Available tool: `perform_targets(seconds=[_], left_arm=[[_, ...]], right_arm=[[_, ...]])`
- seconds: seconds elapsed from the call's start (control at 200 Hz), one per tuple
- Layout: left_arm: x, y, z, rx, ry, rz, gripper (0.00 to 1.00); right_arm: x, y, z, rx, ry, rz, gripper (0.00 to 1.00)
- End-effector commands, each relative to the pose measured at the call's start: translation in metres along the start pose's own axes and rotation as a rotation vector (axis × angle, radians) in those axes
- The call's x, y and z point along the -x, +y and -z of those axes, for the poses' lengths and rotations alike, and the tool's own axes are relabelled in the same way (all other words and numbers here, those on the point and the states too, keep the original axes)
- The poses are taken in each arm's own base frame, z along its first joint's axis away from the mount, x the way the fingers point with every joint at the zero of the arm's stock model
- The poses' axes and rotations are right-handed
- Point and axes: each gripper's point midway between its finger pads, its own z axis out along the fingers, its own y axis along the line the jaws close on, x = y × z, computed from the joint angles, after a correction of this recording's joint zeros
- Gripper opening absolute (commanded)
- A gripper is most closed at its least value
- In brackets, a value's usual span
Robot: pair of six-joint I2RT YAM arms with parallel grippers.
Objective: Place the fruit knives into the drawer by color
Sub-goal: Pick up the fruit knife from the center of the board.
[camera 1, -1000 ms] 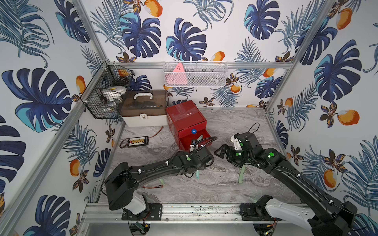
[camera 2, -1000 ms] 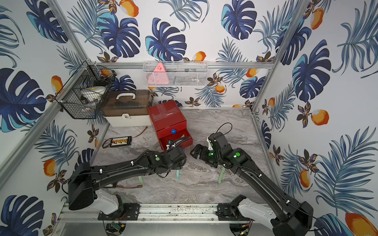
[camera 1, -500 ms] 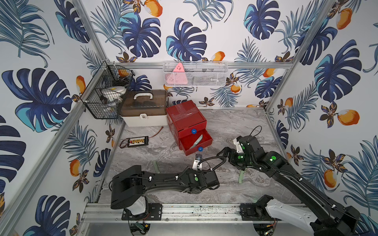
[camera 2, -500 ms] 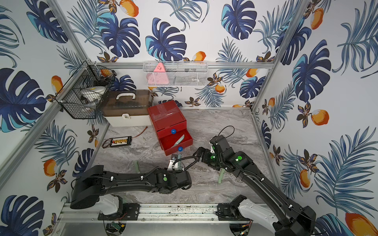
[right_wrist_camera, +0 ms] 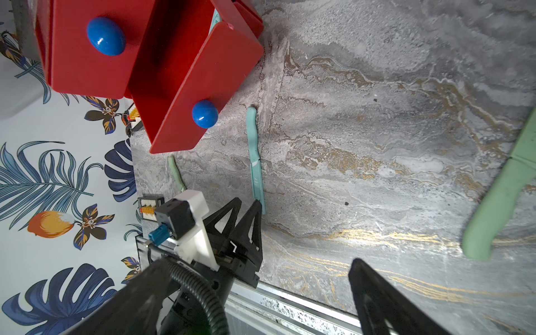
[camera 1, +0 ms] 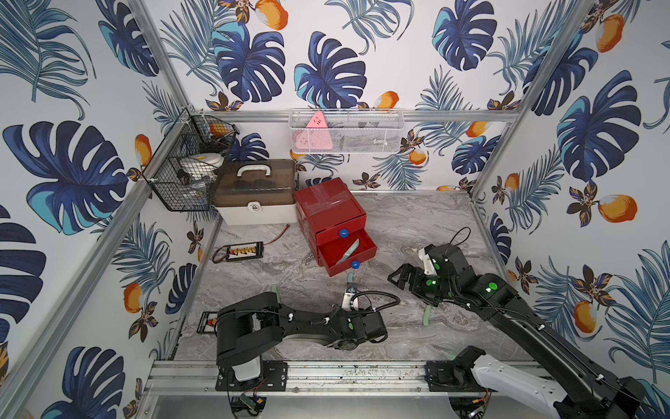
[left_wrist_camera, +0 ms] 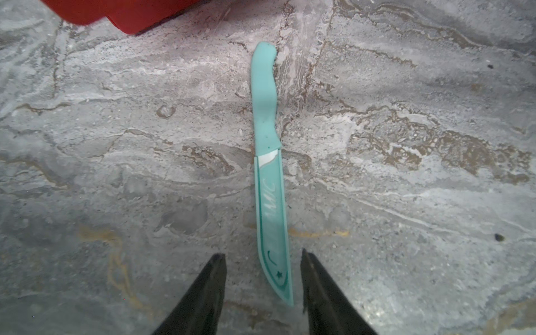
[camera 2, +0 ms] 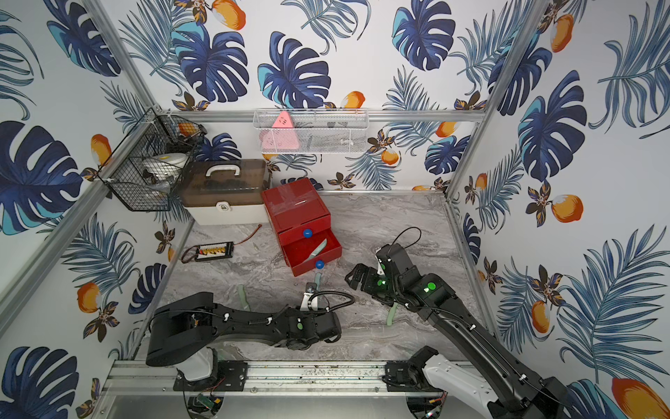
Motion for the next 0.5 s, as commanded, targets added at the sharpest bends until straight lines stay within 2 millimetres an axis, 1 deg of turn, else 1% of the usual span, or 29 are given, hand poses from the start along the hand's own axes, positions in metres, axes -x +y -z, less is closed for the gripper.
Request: perform_targets(seconds=[0.0, 0.165, 0.285, 0.36, 0.415, 0.495], left_arm=[[0.000, -0.004, -0.006, -0.014, -0.003, 0.012, 0.48], [-0.010, -0.002, -0.020, -0.028, 0.042, 0.030, 0.48], [-0.018, -0.007, -0.028, -0.049, 0.084, 0.010, 0.46], [-0.025, -0.012, -0.032, -0.067, 0.114, -0.014, 0.39], [-0.031, -0.017, -0.033, -0.085, 0.138, -0.033, 0.37], [-0.040, -0.021, -0.035, -0.106, 0.178, -0.071, 0.29]], right_arm=[[0.000, -0.003, 0.004, -0.020, -0.005, 0.006, 1.00], [0.000, -0.006, 0.005, -0.022, -0.004, -0.004, 1.00], [0.000, -0.008, 0.008, -0.029, -0.010, -0.009, 1.00], [0.000, -0.011, 0.008, -0.033, -0.013, -0.013, 1.00], [0.000, -0.011, 0.009, -0.031, -0.015, -0.018, 1.00], [0.001, -0.013, 0.009, -0.031, -0.021, -0.023, 1.00]])
